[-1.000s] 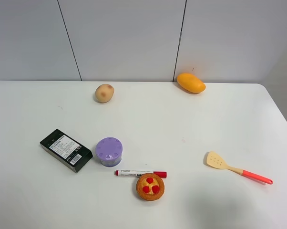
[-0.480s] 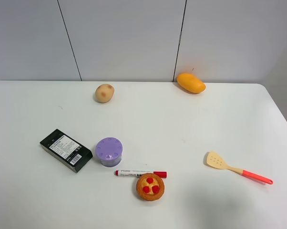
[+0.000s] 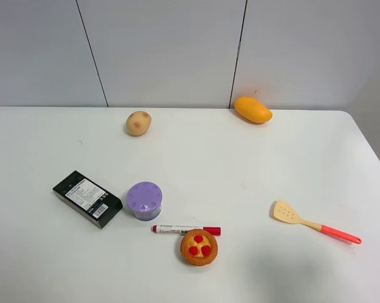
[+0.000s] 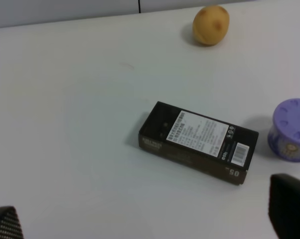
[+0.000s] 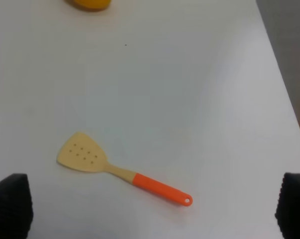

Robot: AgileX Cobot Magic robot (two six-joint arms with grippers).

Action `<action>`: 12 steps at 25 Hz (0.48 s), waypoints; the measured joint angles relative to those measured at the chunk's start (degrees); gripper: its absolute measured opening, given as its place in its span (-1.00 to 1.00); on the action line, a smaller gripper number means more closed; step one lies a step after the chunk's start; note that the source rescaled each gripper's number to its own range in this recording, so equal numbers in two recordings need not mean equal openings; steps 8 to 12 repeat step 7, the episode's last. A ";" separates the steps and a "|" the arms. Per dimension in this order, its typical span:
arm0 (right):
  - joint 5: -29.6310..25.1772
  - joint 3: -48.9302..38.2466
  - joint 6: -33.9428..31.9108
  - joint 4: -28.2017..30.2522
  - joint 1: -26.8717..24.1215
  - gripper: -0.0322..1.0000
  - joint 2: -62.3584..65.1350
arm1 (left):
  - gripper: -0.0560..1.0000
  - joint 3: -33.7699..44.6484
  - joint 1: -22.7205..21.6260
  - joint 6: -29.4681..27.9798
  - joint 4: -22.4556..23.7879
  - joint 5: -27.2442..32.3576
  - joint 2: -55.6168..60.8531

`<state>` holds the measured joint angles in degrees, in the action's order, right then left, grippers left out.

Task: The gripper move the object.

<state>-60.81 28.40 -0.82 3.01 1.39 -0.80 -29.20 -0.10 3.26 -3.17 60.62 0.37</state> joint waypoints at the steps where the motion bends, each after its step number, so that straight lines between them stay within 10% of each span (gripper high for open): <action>1: 0.00 0.00 -0.83 0.46 0.90 1.00 0.58 | 1.00 0.00 0.00 0.00 0.00 0.00 0.00; 12: 0.00 0.00 -2.94 2.12 2.53 1.00 0.94 | 1.00 0.00 0.00 0.00 0.00 0.00 0.00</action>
